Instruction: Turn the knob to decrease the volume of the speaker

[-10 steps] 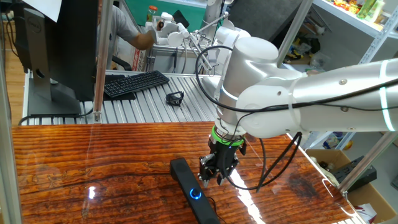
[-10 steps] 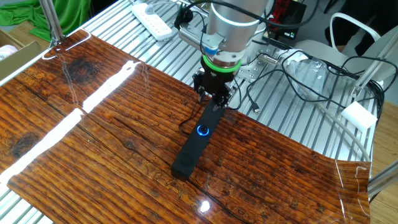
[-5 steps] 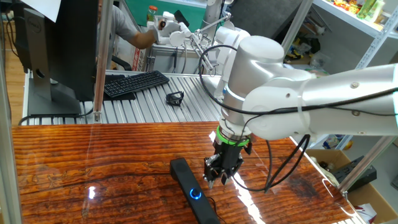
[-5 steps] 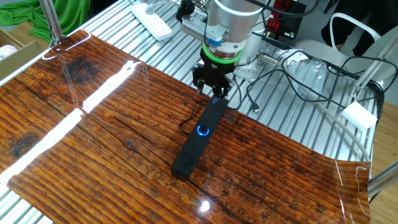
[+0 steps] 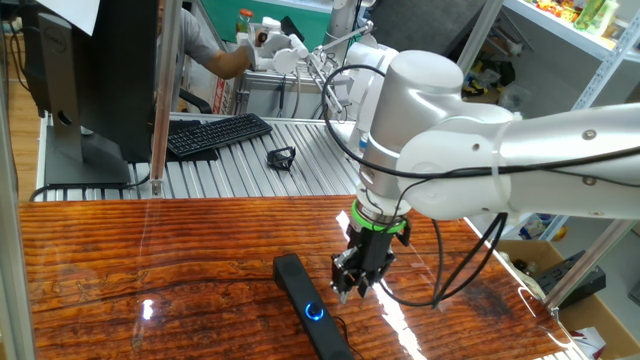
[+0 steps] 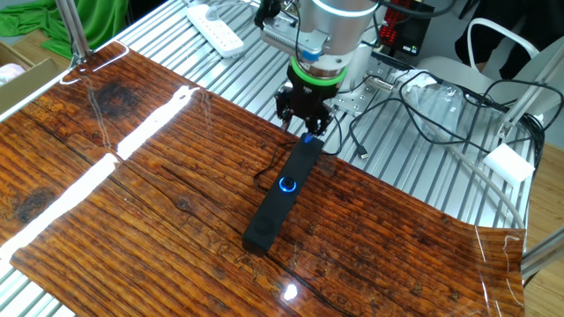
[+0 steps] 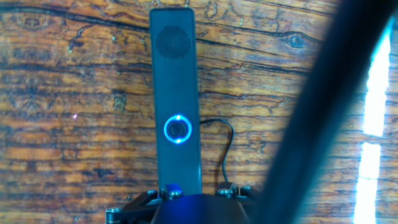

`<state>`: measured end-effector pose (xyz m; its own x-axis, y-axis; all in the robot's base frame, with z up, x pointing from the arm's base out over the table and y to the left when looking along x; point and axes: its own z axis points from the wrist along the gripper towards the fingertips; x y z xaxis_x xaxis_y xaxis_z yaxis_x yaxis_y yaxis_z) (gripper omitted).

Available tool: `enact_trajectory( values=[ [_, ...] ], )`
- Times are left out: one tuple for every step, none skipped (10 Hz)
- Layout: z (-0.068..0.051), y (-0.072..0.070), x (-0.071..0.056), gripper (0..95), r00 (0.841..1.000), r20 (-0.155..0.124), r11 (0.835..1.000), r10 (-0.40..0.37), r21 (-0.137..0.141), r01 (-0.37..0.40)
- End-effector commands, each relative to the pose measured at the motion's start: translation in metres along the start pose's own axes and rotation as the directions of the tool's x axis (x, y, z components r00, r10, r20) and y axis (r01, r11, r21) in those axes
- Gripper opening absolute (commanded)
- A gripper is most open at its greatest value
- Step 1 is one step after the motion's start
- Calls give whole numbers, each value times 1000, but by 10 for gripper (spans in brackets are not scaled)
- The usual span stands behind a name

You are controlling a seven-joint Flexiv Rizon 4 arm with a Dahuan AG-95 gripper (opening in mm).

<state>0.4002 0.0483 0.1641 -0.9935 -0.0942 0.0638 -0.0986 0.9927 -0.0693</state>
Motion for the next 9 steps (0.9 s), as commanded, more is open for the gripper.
enact_trajectory(
  values=[
    [0, 0, 0, 0, 1000, -5, 1000, -16, -2, 16],
    [0, 0, 0, 0, 1000, -5, 1000, -22, -4, 22],
    [0, 0, 0, 0, 1000, -5, 1000, -22, -6, 22],
    [0, 0, 0, 0, 1000, -4, 1000, -17, -10, 17],
    [0, 0, 0, 0, 1000, -4, 1000, -12, -12, 12],
    [0, 0, 0, 0, 1000, -1, 1000, -23, -18, 23],
    [0, 0, 0, 0, 1000, -1, 1000, -18, -19, 18],
    [0, 0, 0, 0, 999, 0, 999, -35, -18, 35],
    [0, 0, 0, 0, 999, 4, 999, -35, -13, 35]
  ],
)
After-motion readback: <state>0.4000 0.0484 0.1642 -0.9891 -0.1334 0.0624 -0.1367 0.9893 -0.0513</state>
